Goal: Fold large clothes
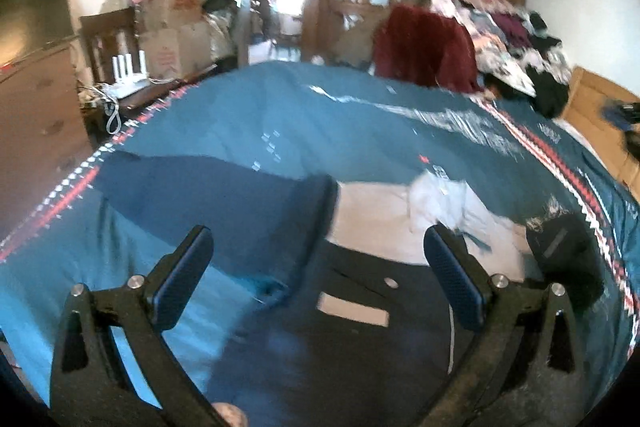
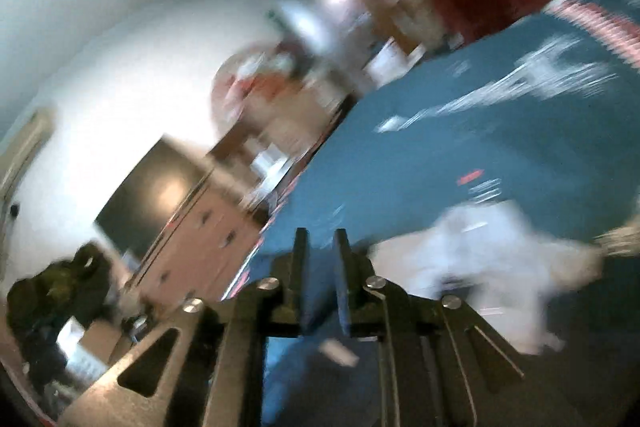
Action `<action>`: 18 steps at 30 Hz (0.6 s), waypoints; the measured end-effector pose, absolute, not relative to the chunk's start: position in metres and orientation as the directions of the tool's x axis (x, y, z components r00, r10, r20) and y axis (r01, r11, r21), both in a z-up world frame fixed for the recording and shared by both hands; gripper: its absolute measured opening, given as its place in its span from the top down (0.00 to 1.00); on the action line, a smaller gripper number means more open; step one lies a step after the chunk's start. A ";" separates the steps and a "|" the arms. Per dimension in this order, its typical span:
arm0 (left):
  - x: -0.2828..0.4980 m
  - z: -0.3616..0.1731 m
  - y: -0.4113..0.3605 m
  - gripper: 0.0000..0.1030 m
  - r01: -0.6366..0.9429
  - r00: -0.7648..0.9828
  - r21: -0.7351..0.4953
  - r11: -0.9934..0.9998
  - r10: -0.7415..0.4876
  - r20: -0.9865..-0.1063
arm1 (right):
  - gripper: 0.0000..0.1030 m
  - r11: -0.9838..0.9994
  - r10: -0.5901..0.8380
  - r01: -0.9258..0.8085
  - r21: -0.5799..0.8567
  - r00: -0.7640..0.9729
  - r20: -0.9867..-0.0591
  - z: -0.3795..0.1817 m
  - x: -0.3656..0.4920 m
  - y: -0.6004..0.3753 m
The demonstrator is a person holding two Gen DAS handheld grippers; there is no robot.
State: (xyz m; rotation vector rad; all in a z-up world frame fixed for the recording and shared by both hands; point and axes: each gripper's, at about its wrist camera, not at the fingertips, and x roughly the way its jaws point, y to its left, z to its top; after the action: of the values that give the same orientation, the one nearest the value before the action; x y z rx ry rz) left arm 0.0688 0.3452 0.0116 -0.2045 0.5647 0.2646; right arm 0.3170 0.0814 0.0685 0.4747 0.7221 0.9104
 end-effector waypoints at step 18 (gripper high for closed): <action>0.056 -0.091 0.377 0.00 -0.294 0.678 -0.130 0.947 0.111 -0.726 | 0.48 0.926 0.362 -0.316 0.207 0.583 -0.728 -0.076 0.224 -0.056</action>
State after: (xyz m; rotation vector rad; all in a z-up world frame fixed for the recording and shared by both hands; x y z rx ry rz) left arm 0.0559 0.3770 -0.0907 -0.2447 0.7951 0.2296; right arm 0.2235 -0.0556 -0.0763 0.0569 0.8624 0.3959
